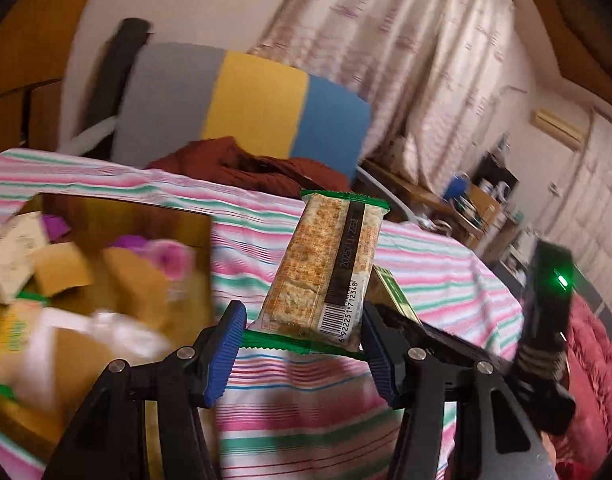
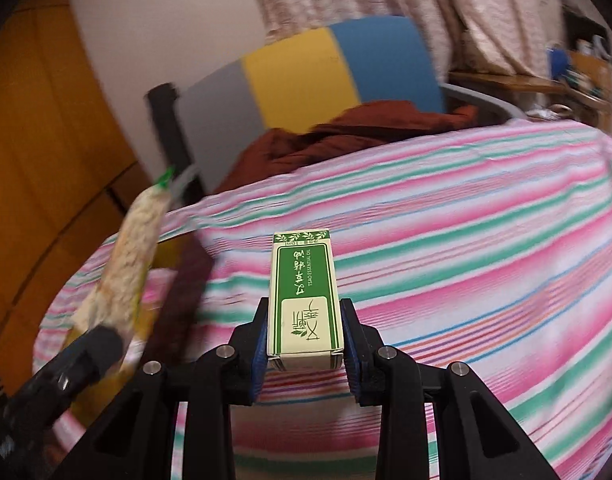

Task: Organize objects
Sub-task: 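Carry the green box and cracker packet in both tools over the gold tray, then open the right tool to drop the green box while the left tool releases the cracker packet into the tray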

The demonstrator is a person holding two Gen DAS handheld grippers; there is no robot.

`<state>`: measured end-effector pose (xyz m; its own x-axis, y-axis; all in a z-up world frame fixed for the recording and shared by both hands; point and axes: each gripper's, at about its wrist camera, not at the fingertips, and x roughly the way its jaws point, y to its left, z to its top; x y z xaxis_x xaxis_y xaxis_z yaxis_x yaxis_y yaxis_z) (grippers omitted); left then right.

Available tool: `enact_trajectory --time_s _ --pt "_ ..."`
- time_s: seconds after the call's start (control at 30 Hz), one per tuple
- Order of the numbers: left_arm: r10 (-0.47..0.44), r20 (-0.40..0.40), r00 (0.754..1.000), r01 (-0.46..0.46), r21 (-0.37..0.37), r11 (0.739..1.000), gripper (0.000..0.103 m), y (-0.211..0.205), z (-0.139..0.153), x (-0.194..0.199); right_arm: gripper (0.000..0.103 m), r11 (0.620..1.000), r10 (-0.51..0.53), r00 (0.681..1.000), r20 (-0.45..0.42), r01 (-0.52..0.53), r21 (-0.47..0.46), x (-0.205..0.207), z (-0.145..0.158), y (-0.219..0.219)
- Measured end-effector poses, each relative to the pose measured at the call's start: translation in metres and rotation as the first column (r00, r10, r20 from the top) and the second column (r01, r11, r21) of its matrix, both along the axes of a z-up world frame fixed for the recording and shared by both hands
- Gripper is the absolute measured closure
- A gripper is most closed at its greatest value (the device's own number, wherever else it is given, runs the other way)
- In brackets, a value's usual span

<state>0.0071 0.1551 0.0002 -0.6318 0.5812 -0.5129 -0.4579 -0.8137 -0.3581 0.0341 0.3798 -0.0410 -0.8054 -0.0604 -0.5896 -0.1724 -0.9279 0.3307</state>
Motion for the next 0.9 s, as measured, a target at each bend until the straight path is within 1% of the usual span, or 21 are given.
enact_trajectory --time_s 0.13,0.27,0.37,0.53,0.6,0.7,0.73,0.77,0.83,0.87,0.9 --pt "0.089 0.031 0.996 -0.089 -0.001 0.996 0.045 -0.037 0.004 -0.016 0.071 0.994 0.108 0.994 -0.015 -0.108 -0.003 -0.003 0.008 -0.043" --pt "0.160 0.053 0.986 -0.159 -0.011 0.987 0.045 -0.069 0.007 -0.039 0.071 0.977 0.213 0.977 -0.021 -0.213 0.006 -0.010 0.015 -0.084" --pt "0.197 0.081 0.977 -0.197 -0.015 0.980 0.045 -0.088 0.005 -0.055 0.071 0.963 0.269 0.963 -0.012 -0.269 0.006 -0.017 0.015 -0.106" --pt "0.234 0.128 0.964 -0.229 -0.054 0.972 0.045 -0.108 -0.003 -0.084 0.071 0.948 0.316 0.948 0.029 -0.317 0.009 -0.030 0.007 -0.136" --pt "0.243 0.147 0.959 -0.235 -0.065 0.970 0.045 -0.115 -0.008 -0.088 0.071 0.947 0.321 0.946 0.042 -0.322 0.004 -0.039 0.004 -0.142" --pt "0.252 0.202 0.946 -0.244 -0.066 0.968 0.045 -0.120 -0.018 -0.105 0.070 0.945 0.326 0.942 0.074 -0.326 -0.012 -0.048 -0.001 -0.150" --pt "0.249 0.218 0.944 -0.239 -0.073 0.968 0.045 -0.121 -0.020 -0.109 0.062 0.944 0.331 0.940 0.087 -0.330 -0.029 -0.051 -0.004 -0.151" --pt "0.244 0.239 0.940 -0.231 -0.081 0.970 0.045 -0.120 -0.023 -0.116 0.049 0.942 0.336 0.938 0.091 -0.333 -0.044 -0.050 -0.004 -0.151" --pt "0.243 0.268 0.932 -0.227 -0.090 0.970 0.045 -0.119 -0.026 -0.126 0.038 0.942 0.333 0.940 0.073 -0.329 -0.064 -0.046 -0.005 -0.150" --pt "0.238 0.289 0.927 -0.218 -0.102 0.971 0.045 -0.117 -0.028 -0.130 0.035 0.945 0.325 0.944 0.064 -0.321 -0.056 -0.043 -0.004 -0.149" --pt "0.240 0.297 0.924 -0.217 -0.108 0.970 0.044 -0.115 -0.029 -0.131 0.034 0.947 0.320 0.946 0.059 -0.317 -0.050 -0.041 -0.003 -0.148"
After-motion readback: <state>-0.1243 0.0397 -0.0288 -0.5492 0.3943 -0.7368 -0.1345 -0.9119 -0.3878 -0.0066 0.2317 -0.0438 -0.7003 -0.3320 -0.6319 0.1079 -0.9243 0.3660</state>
